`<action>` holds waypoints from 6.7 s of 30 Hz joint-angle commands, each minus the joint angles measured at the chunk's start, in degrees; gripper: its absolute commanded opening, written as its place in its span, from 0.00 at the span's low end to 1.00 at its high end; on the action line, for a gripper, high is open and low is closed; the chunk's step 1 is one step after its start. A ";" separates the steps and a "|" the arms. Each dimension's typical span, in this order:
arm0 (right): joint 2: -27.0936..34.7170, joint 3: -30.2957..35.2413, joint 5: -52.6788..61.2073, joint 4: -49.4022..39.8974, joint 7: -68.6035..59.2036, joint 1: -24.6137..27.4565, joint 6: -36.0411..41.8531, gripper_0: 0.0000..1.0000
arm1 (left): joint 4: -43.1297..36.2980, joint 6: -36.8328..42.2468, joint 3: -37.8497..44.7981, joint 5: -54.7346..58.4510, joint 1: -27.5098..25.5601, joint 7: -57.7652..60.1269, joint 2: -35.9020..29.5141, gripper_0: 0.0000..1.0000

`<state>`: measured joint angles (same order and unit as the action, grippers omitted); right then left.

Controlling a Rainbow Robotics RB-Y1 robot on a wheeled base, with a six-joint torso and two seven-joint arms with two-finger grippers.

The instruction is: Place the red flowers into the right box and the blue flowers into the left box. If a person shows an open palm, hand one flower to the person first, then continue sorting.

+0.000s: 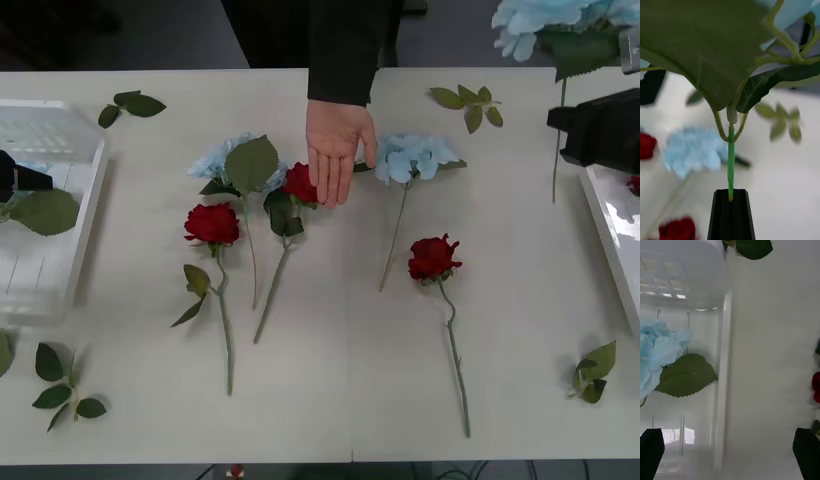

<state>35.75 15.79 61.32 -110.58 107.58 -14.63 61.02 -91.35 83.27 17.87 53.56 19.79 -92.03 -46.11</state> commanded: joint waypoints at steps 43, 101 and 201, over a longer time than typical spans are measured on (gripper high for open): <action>-4.64 -20.10 11.81 -3.33 17.23 -8.57 -37.82 1.00 | -1.73 0.23 2.26 -0.21 1.74 -1.75 -0.47 1.00; 6.79 -20.98 -15.09 -13.70 -42.89 8.30 27.66 1.00 | -17.55 -7.68 -19.01 -36.60 -6.52 16.09 25.63 1.00; 22.26 -2.34 -7.97 13.19 -20.65 -3.48 27.05 0.00 | 7.50 -14.01 -27.71 -53.21 4.11 16.18 33.90 0.00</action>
<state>56.01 10.60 51.93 -103.69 78.08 -15.12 88.23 -83.52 69.95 -9.83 0.58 24.17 -76.61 -10.63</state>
